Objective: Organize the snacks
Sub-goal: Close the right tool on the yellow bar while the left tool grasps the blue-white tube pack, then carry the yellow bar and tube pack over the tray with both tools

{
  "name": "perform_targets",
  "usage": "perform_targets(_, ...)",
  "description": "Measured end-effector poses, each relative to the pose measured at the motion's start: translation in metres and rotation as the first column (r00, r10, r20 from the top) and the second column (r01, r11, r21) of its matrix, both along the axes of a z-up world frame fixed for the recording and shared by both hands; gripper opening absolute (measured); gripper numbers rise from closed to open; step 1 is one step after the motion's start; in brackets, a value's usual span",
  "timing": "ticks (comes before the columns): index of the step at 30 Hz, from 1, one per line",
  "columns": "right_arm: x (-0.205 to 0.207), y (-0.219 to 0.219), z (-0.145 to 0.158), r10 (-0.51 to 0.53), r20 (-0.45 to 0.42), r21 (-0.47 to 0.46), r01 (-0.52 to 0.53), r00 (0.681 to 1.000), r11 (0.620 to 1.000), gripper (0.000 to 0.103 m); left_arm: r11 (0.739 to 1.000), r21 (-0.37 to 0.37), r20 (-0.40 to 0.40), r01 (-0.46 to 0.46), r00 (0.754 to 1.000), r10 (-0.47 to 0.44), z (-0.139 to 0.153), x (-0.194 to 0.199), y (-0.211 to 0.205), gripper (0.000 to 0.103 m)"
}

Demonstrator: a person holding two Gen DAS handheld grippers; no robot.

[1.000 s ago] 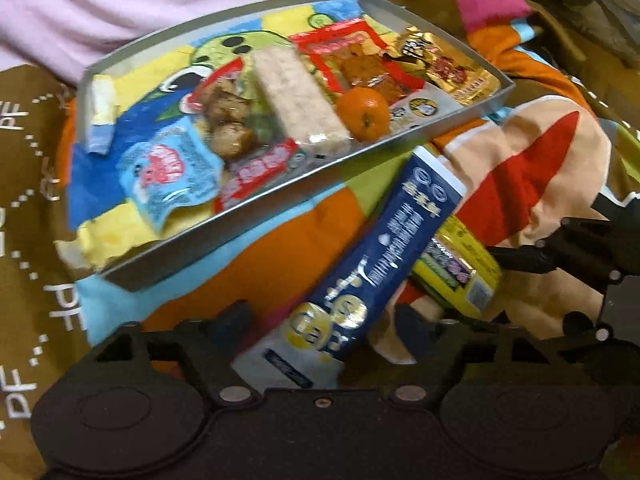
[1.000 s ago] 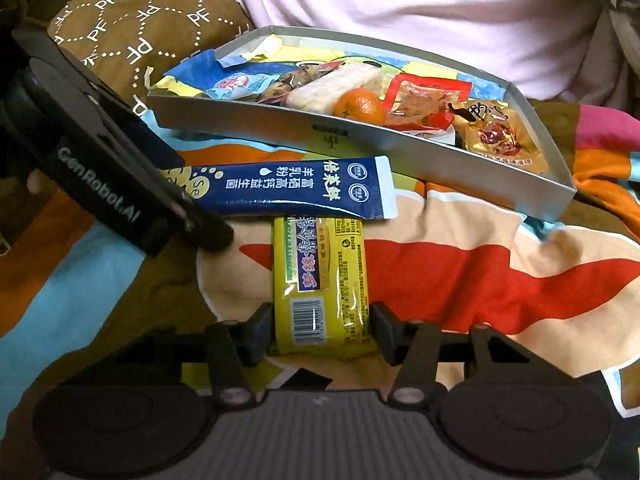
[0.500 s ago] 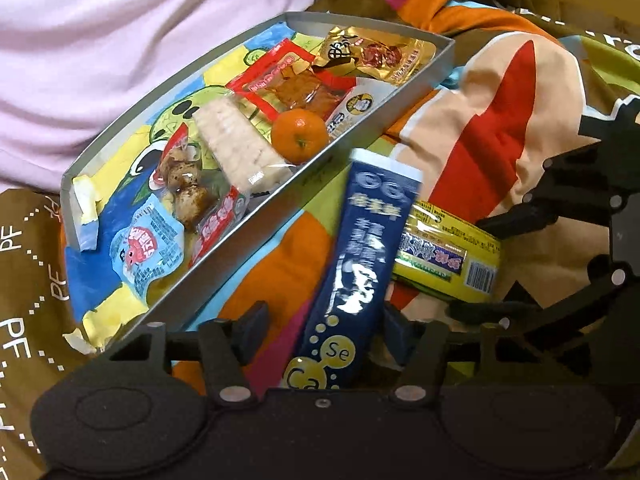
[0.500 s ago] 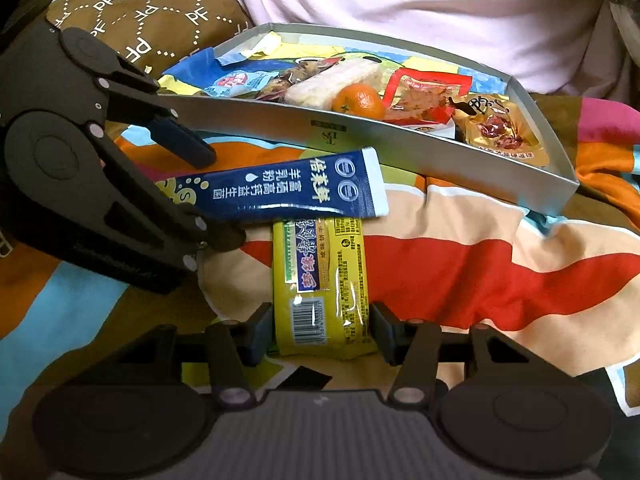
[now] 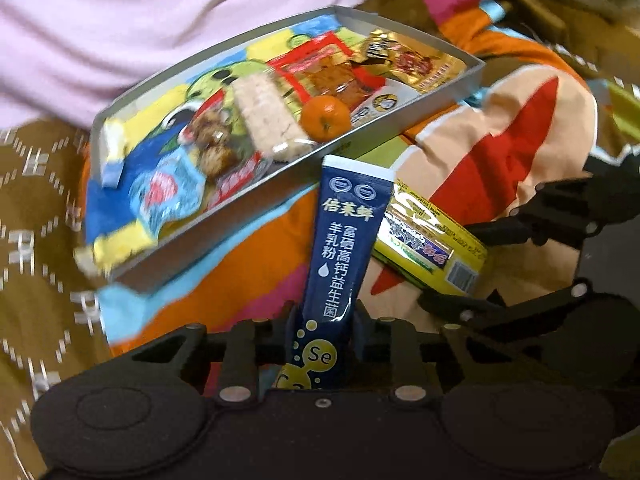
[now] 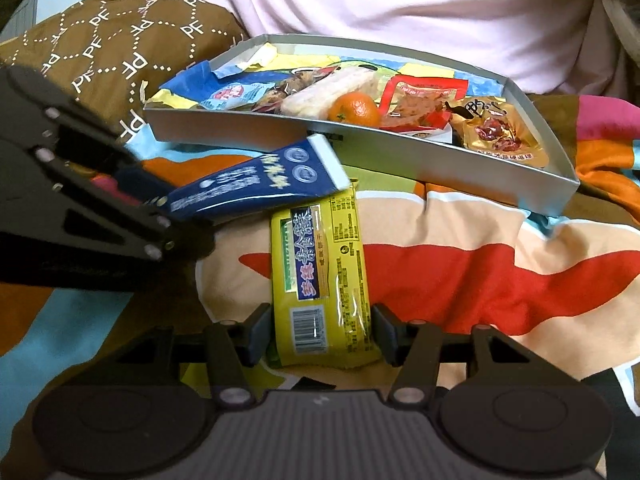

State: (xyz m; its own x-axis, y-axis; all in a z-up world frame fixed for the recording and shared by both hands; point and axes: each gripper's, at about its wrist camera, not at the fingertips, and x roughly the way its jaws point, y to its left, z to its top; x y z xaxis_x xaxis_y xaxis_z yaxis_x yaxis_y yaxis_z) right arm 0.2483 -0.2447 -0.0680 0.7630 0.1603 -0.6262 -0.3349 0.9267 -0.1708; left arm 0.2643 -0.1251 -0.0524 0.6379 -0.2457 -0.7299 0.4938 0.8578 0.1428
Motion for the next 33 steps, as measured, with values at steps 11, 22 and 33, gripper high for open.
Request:
perform_targets(11, 0.002, 0.001, -0.002, -0.015, 0.002, 0.006, 0.015, 1.000, 1.000, 0.053, 0.960, -0.135, -0.063, -0.247, 0.969, 0.240, -0.003, -0.020, 0.027, 0.025)
perform_targets(22, -0.022, 0.022, 0.001, 0.014, 0.172, -0.170, 0.015, 0.985, 0.985, 0.052, 0.928, -0.178, -0.015, -0.327, 0.944, 0.330, 0.009, -0.039, 0.034, 0.025)
perform_targets(33, -0.028, 0.017, 0.027, -0.049, 0.420, -0.102, 0.100, 0.906, 0.990, 0.052, 0.909, -0.226, 0.074, -0.350, 0.924, 0.375, 0.044, -0.026, 0.036, 0.025)
